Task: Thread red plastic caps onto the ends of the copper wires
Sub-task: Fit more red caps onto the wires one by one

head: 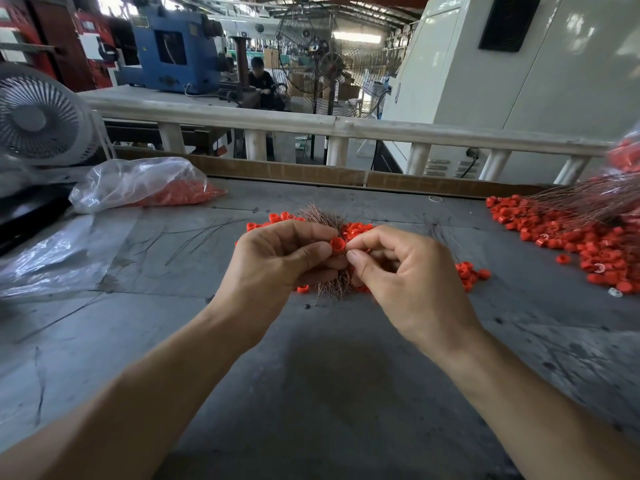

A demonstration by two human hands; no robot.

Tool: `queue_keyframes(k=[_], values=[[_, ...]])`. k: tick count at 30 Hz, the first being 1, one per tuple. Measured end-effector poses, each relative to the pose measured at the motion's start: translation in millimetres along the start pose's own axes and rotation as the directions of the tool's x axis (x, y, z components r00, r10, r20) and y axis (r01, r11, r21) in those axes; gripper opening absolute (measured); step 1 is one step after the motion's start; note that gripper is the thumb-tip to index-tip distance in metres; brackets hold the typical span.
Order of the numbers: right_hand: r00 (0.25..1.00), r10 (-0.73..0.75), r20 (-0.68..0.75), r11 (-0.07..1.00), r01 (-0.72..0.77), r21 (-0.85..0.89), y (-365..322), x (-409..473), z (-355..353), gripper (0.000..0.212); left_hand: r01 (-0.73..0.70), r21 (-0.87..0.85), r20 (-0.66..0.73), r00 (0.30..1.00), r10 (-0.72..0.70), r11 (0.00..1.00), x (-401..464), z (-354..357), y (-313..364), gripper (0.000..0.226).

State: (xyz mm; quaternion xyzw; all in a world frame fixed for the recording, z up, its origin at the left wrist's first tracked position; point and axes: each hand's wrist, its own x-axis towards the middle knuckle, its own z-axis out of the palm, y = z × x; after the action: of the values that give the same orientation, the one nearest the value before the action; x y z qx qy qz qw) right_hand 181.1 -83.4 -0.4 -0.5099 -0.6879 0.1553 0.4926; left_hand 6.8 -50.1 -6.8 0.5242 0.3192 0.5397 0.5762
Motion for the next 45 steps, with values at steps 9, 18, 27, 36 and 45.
queue_keyframes(k=[9,18,27,36,45], values=[[0.997,0.007,0.079,0.999,-0.011,0.052,4,1,-5,0.014,0.039,0.007,0.033,0.999,-0.039,0.999,1,-3,2,0.026],[0.979,0.119,0.165,0.965,-0.154,0.214,11,3,-3,0.012,0.079,-0.014,0.116,0.99,-0.077,0.997,-1,-4,4,0.018],[0.935,0.209,0.286,0.892,-0.302,0.335,16,5,-4,0.011,0.148,-0.132,0.141,0.981,-0.129,0.98,-1,-3,7,0.024],[0.925,0.338,-0.176,0.882,-0.376,-0.283,57,27,-52,0.015,0.17,-0.122,0.077,0.984,-0.161,0.978,1,-6,4,0.033],[0.893,0.45,0.015,0.781,-0.385,-0.492,42,18,-38,0.019,0.178,-0.112,0.086,0.982,-0.169,0.978,1,-6,2,0.031]])
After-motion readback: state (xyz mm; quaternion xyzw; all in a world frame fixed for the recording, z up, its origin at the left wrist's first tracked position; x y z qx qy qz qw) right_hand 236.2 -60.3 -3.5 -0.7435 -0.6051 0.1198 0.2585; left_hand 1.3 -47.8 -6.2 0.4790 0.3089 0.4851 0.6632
